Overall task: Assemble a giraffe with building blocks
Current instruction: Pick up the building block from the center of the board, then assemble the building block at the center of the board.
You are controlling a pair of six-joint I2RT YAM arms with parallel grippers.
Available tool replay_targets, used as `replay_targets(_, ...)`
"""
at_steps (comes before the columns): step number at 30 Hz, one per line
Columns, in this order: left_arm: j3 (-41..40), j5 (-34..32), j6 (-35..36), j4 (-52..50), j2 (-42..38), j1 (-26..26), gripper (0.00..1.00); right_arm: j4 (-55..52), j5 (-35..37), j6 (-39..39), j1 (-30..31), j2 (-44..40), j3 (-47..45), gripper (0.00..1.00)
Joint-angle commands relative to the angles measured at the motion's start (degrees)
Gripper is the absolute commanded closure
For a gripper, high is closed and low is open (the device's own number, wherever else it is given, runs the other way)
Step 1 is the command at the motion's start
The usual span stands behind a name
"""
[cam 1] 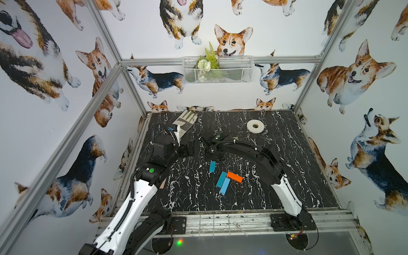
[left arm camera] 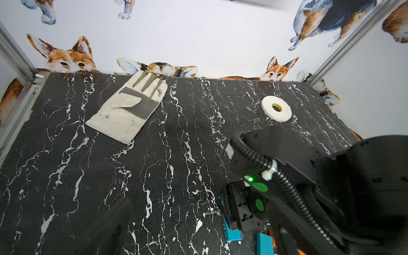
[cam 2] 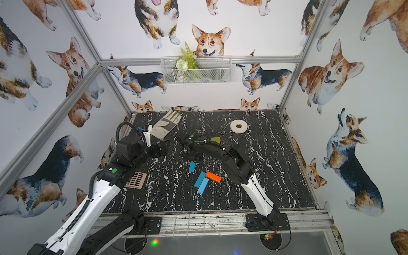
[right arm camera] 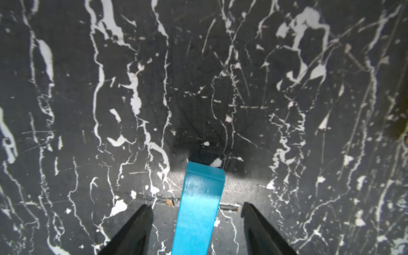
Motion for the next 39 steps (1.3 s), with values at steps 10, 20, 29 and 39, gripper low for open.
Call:
replay_targets(10, 0.14, 0.07, -0.58, 1.09, -0.74, 0.12, 0.00, -4.27, 2.12, 2.19, 0.34, 3.58, 2.06, 0.36)
replay_targets(20, 0.21, 0.24, -0.55, 1.24, -0.64, 0.14, 0.00, -4.37, 2.02, 2.29, 0.34, 3.50, 1.65, 0.75)
replay_targets(29, -0.03, 0.55, -0.64, 1.28, -0.52, 0.13, 0.00, -6.82, 8.18, -0.88, -0.68, -4.35, -1.88, 0.75)
replay_targets(39, -0.18, 0.87, -0.73, 1.59, -0.29, 0.16, 0.00, 1.08, 6.79, -5.43, -10.60, -20.61, -25.02, 0.74)
